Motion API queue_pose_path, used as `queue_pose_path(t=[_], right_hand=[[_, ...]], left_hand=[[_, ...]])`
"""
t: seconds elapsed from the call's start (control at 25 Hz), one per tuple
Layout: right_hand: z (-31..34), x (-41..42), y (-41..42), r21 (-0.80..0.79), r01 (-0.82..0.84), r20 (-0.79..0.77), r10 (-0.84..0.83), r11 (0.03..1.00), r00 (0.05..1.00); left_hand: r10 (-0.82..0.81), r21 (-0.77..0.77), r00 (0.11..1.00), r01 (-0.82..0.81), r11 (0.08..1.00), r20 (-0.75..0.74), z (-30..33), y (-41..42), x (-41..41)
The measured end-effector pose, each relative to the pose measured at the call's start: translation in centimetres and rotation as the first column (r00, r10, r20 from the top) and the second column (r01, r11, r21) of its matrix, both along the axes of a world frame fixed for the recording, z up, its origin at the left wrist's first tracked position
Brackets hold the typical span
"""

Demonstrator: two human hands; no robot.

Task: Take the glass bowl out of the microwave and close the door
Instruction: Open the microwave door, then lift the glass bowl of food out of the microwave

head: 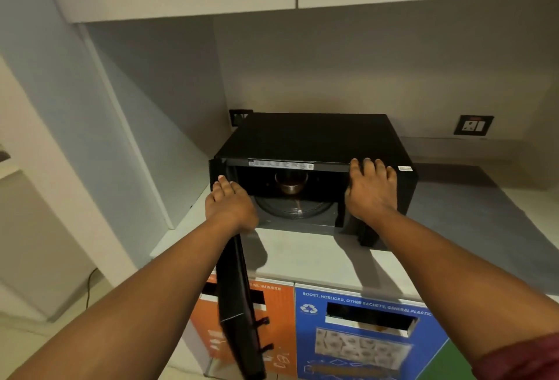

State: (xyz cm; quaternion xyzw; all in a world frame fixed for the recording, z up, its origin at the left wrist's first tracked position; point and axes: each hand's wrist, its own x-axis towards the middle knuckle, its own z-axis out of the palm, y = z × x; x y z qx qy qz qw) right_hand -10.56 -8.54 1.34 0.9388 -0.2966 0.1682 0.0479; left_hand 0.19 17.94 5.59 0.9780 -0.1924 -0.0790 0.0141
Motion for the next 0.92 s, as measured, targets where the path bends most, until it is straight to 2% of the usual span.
queue_pose_path(t=[0.12,0.2,0.28,0.44,0.68,0.92], right_hand=[[0.4,0.0,0.1,0.022,0.004,-0.022,-0.003,1.0,1.0],[0.5,-0.1,0.2,0.029,0.004,-0.034,-0.003,1.0,0.999],[0.6,-0.1,0.2,0.029,0.005,-0.047,-0.004,1.0,0.999],[0.6,-0.1,0.2,0.028,0.007,-0.051,-0.006,1.0,0.999],[0.4,0.0,0.6,0.013,0.02,-0.051,-0.02,1.0,0.998],[0.1,0.1,0.6,-0.011,0.024,-0.049,-0.025,1.0,0.998]], left_hand=[[0.035,-0.027,0.997,-0.033,0.999,0.064,-0.6,1.8,0.9],[0.039,-0.118,0.992,-0.024,0.993,0.123,-0.6,2.9,1.6],[0.015,-0.222,0.974,0.036,0.974,0.225,-0.8,4.3,2.1],[-0.032,-0.298,0.927,0.153,0.942,0.373,-1.4,6.5,2.6],[-0.054,-0.281,0.882,0.206,0.937,0.467,-1.9,7.8,3.6],[-0.074,-0.24,0.863,0.22,0.946,0.499,-2.5,7.8,4.1]])
